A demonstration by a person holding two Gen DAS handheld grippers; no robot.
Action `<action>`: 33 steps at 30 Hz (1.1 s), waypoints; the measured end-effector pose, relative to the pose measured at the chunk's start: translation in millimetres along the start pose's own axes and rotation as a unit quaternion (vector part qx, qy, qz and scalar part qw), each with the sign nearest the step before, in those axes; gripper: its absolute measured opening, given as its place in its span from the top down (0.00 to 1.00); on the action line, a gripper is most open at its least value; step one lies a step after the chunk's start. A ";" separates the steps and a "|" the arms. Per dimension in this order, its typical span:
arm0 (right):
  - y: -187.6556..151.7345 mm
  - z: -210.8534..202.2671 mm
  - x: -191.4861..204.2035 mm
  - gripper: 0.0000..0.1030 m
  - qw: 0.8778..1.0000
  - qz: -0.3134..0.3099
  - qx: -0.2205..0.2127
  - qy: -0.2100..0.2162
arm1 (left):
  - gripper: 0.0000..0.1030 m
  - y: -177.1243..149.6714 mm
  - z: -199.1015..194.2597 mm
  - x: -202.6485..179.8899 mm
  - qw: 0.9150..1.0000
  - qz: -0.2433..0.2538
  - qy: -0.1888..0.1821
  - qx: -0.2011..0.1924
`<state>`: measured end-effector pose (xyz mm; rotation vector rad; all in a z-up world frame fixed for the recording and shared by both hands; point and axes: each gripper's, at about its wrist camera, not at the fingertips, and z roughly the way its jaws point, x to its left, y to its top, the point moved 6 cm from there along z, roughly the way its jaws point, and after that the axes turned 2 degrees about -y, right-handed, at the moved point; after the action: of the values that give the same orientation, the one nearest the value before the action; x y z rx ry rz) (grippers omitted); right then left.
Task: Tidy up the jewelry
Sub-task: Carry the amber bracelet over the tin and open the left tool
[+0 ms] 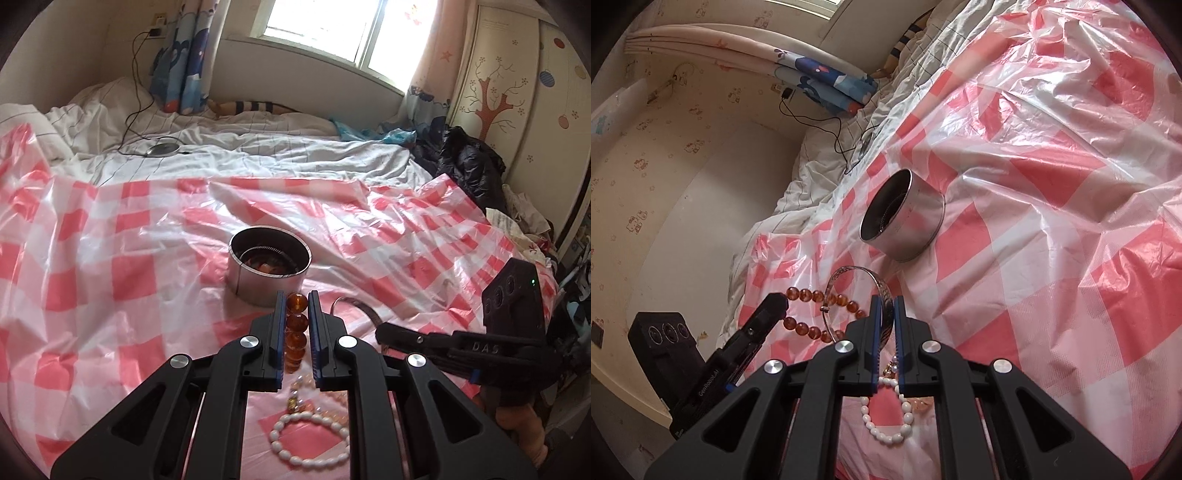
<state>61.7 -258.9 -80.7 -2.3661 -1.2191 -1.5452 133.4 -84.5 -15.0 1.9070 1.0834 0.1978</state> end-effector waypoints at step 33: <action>4.3 -7.7 -17.9 0.89 0.999 0.047 0.002 0.015 | 0.90 52.6 128.8 29.6 0.994 -0.063 0.046 0.071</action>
<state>55.4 -275.5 -89.7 -2.3518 -1.0871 -1.5422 250.2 -154.1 -57.0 1.9636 1.3054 0.1411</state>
